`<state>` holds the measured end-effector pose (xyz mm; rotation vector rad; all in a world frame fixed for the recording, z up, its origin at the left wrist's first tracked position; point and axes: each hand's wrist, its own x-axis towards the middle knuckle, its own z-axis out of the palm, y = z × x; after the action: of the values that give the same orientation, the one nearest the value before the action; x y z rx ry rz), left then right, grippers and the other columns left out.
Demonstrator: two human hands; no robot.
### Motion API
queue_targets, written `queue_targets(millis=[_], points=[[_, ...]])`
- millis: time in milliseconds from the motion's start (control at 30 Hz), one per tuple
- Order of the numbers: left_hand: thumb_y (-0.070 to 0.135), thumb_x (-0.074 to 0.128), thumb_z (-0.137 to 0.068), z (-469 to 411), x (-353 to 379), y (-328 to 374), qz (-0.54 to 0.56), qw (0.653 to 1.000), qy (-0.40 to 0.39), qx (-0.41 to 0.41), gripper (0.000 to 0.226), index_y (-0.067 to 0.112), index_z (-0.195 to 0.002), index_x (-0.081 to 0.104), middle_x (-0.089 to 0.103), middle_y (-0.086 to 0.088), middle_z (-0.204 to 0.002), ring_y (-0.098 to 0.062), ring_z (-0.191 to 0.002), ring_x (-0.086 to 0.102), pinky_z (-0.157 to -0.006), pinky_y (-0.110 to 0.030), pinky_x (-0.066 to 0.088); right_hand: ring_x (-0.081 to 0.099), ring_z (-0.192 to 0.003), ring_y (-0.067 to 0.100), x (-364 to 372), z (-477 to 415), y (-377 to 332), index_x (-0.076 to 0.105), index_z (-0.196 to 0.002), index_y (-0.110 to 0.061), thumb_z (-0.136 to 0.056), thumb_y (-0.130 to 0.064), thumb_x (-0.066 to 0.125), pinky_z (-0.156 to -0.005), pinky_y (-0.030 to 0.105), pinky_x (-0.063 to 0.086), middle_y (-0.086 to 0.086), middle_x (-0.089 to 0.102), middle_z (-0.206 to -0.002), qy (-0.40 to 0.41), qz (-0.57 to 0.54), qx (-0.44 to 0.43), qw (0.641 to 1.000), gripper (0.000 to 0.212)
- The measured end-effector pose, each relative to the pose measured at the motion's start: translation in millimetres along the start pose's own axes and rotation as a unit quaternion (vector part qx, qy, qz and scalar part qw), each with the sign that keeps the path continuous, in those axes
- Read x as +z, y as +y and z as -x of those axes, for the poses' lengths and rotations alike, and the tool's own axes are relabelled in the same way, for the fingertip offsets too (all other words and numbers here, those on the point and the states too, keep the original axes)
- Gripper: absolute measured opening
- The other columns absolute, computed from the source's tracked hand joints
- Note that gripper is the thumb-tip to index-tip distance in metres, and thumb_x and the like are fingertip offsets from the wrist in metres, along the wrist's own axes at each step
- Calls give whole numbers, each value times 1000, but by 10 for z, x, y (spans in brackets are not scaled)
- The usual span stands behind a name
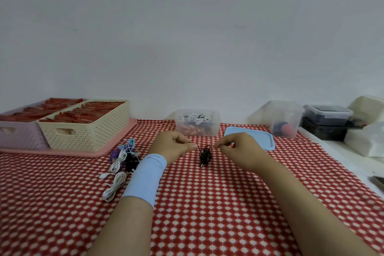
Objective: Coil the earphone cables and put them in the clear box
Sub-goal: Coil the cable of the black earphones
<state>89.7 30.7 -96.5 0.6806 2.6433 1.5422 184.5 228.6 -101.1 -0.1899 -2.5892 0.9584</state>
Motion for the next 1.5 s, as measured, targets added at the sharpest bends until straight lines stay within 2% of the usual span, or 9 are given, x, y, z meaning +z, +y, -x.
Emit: queue_targets(millis=[200, 400, 567, 700, 967, 1100, 1267, 1367, 1500], points=[[31, 79, -80, -57, -14, -38, -143, 987, -69, 3, 14, 27, -92, 77, 72, 11, -97, -6, -92, 64, -93, -30, 51, 62, -92, -1, 119, -13, -109, 78, -97, -38, -76, -40, 83, -83, 24, 52, -20, 71, -100, -64, 88, -25, 994, 21], [25, 68, -89, -28, 20, 32, -175, 981, -41, 74, 25, 29, -113, 71, 63, 11, -128, -10, -117, 56, -99, -24, 40, 64, -86, -1, 183, -64, -156, 81, -98, -35, -83, -26, 80, -79, 20, 52, -18, 75, -95, -72, 73, -49, 994, 18], [26, 76, -80, 42, 127, 124, -93, 980, -108, 139, 27, 36, -105, 72, 66, 22, -114, 2, -107, 56, -92, -20, 42, 65, -69, -4, 116, -40, -112, 82, -91, -21, -91, -31, 73, -63, 13, 43, -14, 74, -74, -16, -67, -3, 998, 13], [30, 79, -79, 71, 243, 142, -25, 988, -64, 141, 14, 34, -92, 73, 69, 21, -93, 2, -89, 62, -81, -18, 51, 39, -38, 2, 39, 13, -131, 77, -90, -5, -98, -26, 65, -43, 13, 30, -13, 52, -42, -49, -177, 61, 981, 26], [18, 72, -87, 39, 305, 124, 54, 991, -28, 118, 9, 23, -95, 73, 71, 15, -93, 4, -87, 64, -82, -11, 48, 42, -48, 12, -38, -23, -40, 77, -97, -14, -101, -24, 58, -43, 22, 31, 3, 69, -84, -33, -282, 111, 952, 22], [11, 63, -93, 53, 325, 125, 138, 985, -57, 89, 17, 15, -107, 72, 75, 2, -97, 6, -81, 68, -70, -5, 48, 47, -47, 13, -95, -38, 15, 73, -113, -14, -97, -15, 64, -42, 20, 34, 2, 74, -88, 6, -308, 111, 945, 18], [14, 62, -94, 67, 336, 149, 178, 979, -57, 82, 16, 20, -103, 75, 74, 15, -95, 15, -87, 62, -73, 3, 41, 44, -45, 10, -113, -18, -34, 74, -103, -7, -93, -13, 68, -42, 21, 28, 5, 76, -87, -20, -382, 99, 919, 13], [17, 65, -93, 74, 345, 142, 210, 972, -71, 73, 17, 26, -103, 74, 74, 12, -101, 4, -98, 66, -86, -8, 46, 40, -47, 10, -97, -13, -38, 76, -102, -9, -93, -11, 66, -41, 20, 24, 1, 64, -68, -42, -405, 97, 908, 14], [21, 66, -92, 88, 377, 151, 216, 971, -87, 61, 14, 31, -97, 74, 76, 11, -97, -1, -100, 68, -96, -23, 47, 42, -51, 9, -93, 3, -43, 79, -99, -14, -93, -13, 65, -43, 19, 23, 0, 68, -76, -67, -426, 105, 896, 15]])
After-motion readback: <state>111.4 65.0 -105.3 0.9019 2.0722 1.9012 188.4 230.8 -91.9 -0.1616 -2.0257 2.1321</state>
